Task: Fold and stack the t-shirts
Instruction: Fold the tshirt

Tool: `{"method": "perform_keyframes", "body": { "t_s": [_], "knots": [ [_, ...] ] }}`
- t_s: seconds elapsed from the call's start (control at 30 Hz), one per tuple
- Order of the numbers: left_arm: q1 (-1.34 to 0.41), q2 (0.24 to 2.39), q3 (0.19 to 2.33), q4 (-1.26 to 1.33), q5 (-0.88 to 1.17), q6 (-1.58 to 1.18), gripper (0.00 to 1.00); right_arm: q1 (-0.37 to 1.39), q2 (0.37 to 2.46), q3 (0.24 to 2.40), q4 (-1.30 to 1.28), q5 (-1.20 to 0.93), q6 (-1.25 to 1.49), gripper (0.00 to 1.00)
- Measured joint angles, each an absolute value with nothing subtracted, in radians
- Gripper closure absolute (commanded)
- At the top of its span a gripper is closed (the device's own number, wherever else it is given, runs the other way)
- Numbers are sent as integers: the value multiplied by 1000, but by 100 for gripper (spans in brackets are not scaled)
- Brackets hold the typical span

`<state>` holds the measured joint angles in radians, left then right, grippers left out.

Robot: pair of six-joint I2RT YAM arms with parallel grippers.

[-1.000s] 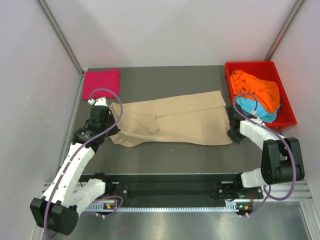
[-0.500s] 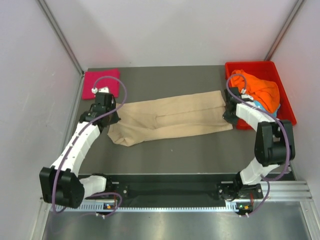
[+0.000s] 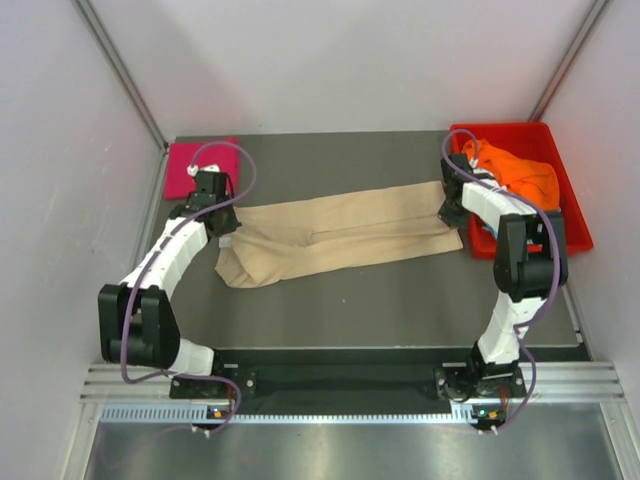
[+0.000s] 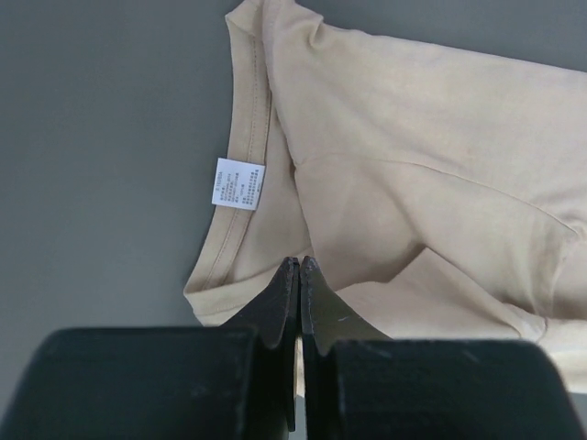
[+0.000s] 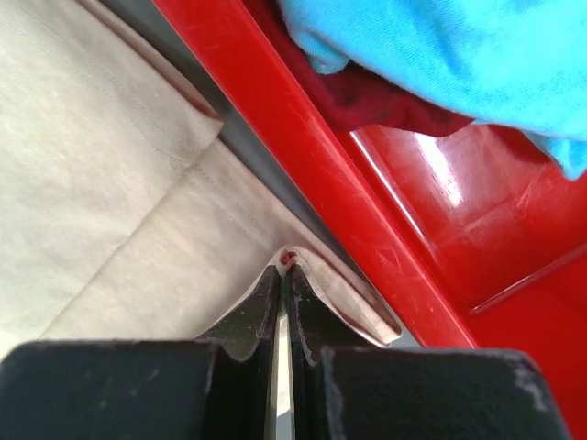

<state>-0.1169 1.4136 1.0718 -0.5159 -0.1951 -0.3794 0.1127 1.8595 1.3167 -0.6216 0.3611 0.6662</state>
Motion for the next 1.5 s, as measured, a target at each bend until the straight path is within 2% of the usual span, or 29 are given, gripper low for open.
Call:
{"method": "perform_keyframes", "body": {
  "t_s": [0.6,1.5],
  "knots": [
    [-91,1559,1143,-470,-199,-401,100,113,1927,1391,-683,371,664,100],
    [-78,1613,1140,-394,-276,-487,100,113,1965,1444,-696,399,666,100]
  ]
}}
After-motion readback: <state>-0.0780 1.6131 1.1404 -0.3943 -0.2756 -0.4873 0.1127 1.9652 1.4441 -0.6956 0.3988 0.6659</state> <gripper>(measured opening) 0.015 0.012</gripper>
